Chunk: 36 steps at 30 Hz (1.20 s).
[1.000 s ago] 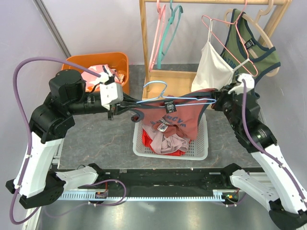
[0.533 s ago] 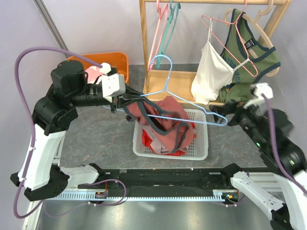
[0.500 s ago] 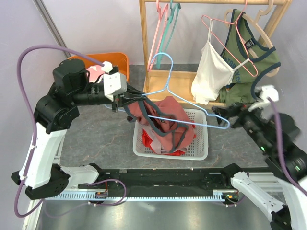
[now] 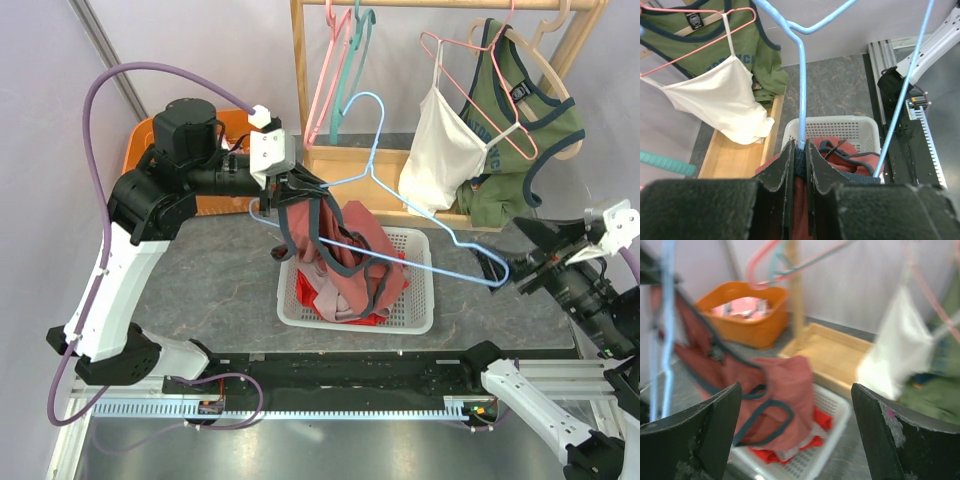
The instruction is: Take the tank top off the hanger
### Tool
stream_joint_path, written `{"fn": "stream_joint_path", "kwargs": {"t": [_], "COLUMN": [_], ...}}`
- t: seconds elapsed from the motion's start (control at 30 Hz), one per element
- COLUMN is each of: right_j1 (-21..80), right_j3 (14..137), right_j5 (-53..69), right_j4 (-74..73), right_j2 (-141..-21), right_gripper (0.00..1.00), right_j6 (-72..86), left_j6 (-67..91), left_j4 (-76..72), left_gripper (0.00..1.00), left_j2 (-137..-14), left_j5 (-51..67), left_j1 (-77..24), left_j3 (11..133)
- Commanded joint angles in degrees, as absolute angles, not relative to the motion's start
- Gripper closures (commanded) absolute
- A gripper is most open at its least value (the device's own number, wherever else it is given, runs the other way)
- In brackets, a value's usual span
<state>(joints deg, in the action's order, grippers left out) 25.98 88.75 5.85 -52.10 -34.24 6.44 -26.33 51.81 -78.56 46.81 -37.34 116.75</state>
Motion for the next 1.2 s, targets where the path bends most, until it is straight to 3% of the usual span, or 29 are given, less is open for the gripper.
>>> {"fn": "stream_joint_path", "kwargs": {"t": [0.0, 0.17, 0.37, 0.6, 0.73, 0.97, 1.17], "right_j1": [25.84, 25.93, 26.01, 26.1, 26.19, 26.19, 26.1], "right_j3": [89.92, 86.75, 86.75, 84.46, 87.45, 86.57, 83.76], "right_j5": [-19.29, -39.6, -45.53, -15.95, 11.24, 36.5, 50.07], "right_j4": [-54.4, -52.21, -48.18, -38.32, -36.92, -34.98, -34.28], "right_j2": [-36.91, -36.12, -36.13, -34.0, -36.03, -38.41, -40.43], "right_gripper": [0.02, 0.02, 0.02, 0.02, 0.02, 0.02, 0.07], "right_j6": [5.45, 6.94, 10.81, 6.42, 7.47, 8.96, 8.53], "left_j6": [-28.21, -32.77, -39.37, -45.25, -45.35, -47.63, -48.87], "left_j4": [50.27, 52.12, 55.28, 58.36, 58.45, 61.6, 64.25], "left_gripper": [0.98, 0.98, 0.98, 0.98, 0.98, 0.98, 0.98], "left_j2": [-77.08, -74.27, -71.9, -69.52, -69.7, -69.7, -70.57], "left_j5": [47.55, 46.76, 44.65, 43.25, 42.01, 45.87, 49.57], "left_j1": [-38.14, -39.11, -39.81, -39.9, -39.9, -39.9, -39.9], "left_j3": [118.92, 118.13, 121.11, 115.94, 113.82, 114.52, 115.58]}}
